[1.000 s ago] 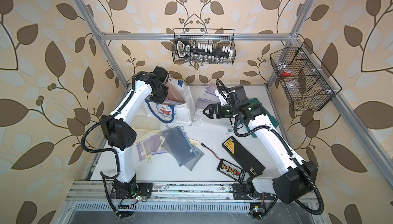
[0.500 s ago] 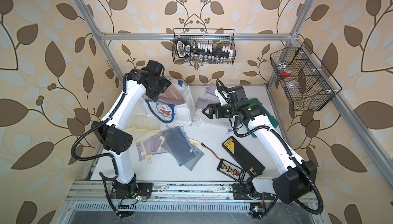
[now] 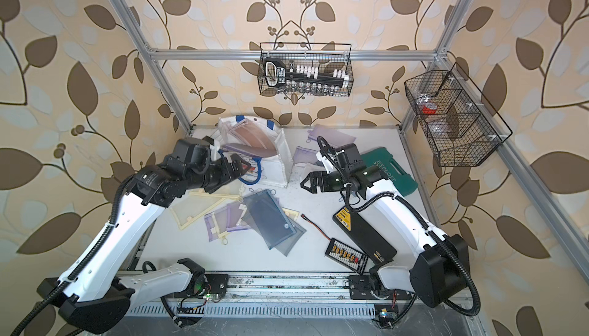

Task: Put the pencil pouch into the canvas bag
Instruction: Place the pencil pouch in the canvas bag, then pick up the pencil pouch.

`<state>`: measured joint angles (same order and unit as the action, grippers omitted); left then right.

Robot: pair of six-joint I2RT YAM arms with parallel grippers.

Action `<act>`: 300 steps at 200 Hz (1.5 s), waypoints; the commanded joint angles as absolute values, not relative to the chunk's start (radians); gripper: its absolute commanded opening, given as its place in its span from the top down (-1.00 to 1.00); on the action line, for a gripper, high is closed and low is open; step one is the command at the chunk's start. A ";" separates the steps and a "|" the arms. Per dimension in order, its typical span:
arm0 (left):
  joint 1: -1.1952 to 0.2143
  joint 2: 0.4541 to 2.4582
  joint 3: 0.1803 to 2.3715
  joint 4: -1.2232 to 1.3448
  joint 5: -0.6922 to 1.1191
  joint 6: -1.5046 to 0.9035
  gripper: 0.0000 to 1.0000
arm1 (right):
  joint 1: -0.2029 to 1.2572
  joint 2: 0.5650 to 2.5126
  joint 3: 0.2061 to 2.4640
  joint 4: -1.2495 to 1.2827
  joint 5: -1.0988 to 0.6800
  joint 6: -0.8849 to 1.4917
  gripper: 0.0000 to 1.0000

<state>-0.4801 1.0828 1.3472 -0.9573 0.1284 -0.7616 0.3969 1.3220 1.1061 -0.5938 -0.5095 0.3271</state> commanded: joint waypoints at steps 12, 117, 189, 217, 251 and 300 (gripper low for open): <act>-0.592 0.960 1.163 -0.960 0.109 -0.821 -0.97 | 0.429 1.330 1.041 -0.481 -0.594 0.346 -0.99; -0.642 0.859 0.783 -0.774 0.225 -1.043 -0.97 | 0.480 1.362 0.880 -0.259 -0.705 0.373 -0.99; -0.672 0.916 0.722 -0.719 0.193 -1.075 -0.93 | 0.484 1.400 0.848 -0.235 -0.747 0.368 -0.99; -0.688 0.919 0.703 -0.699 0.195 -1.060 -0.84 | 0.491 1.416 0.827 -0.232 -0.734 0.367 -0.99; -0.704 0.901 0.651 -0.658 0.192 -1.069 -0.69 | 0.508 1.449 0.817 -0.217 -0.729 0.377 -0.99; -0.707 0.919 0.594 -0.588 0.215 -1.069 -0.48 | 0.529 1.534 0.853 -0.185 -0.739 0.404 -0.96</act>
